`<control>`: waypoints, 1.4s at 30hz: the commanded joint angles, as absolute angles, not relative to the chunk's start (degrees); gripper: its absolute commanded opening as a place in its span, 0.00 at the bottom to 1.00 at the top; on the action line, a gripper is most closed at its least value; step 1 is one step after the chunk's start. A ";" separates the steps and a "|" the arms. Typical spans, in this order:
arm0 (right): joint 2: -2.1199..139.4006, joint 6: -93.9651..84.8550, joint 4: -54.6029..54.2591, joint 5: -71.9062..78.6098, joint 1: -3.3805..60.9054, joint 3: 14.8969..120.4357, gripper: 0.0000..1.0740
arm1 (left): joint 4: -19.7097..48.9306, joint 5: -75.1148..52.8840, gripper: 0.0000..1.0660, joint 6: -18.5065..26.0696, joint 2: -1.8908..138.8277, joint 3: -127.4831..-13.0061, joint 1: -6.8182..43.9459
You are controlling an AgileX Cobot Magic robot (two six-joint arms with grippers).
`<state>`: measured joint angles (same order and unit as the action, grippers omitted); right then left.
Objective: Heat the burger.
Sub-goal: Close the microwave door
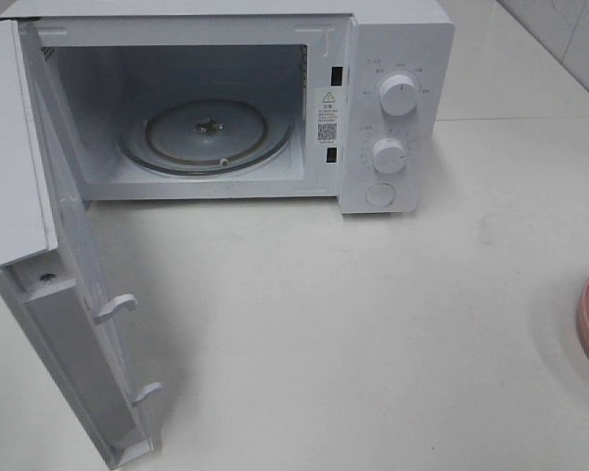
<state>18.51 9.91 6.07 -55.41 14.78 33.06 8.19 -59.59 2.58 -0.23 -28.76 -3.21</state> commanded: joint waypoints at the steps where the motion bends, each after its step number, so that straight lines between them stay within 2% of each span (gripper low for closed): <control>1: 13.12 6.47 4.47 -54.72 10.89 30.71 0.71 | 8.42 -59.47 0.95 2.64 -1.43 -28.59 -3.32; 20: -1.78 6.82 3.27 -55.58 2.92 30.83 0.71 | 8.42 -59.47 0.95 2.64 -1.43 -28.59 -3.32; 23: -1.72 7.05 2.64 -59.82 2.75 29.22 0.71 | 8.42 -59.47 0.95 2.64 -1.38 -28.59 -3.32; 42: -1.72 6.76 2.52 -59.70 2.75 29.22 0.70 | 8.42 -59.47 0.95 2.64 -1.38 -28.59 -3.32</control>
<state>-0.23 7.16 2.64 -59.59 3.04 29.28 8.19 -59.59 2.58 -0.23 -28.76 -3.21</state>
